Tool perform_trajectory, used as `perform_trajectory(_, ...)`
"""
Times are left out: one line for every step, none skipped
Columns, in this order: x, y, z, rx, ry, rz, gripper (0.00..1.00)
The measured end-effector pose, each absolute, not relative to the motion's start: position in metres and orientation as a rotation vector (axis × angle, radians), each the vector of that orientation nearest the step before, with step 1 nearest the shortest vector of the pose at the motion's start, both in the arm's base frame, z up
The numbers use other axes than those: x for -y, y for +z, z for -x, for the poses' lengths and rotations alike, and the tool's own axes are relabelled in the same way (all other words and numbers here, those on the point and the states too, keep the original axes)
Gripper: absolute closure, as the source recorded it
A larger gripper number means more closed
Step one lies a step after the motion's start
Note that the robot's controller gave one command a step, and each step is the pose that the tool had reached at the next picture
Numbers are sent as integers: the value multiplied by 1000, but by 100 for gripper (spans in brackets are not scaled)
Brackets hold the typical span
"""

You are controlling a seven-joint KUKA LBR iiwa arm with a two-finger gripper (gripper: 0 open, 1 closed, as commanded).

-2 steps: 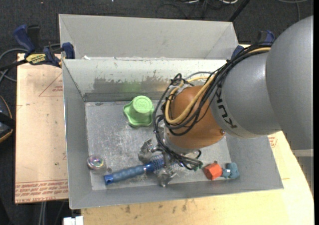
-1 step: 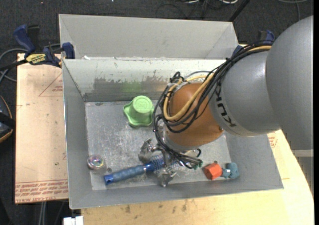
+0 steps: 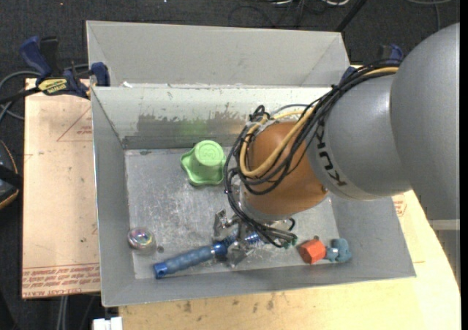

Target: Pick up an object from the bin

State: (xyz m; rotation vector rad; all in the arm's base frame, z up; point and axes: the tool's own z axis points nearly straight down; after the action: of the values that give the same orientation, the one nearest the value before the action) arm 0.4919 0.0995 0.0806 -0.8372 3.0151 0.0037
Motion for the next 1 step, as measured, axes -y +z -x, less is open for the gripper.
perform_trajectory(-100, 127, -493, -3022, 1, 836, 100)
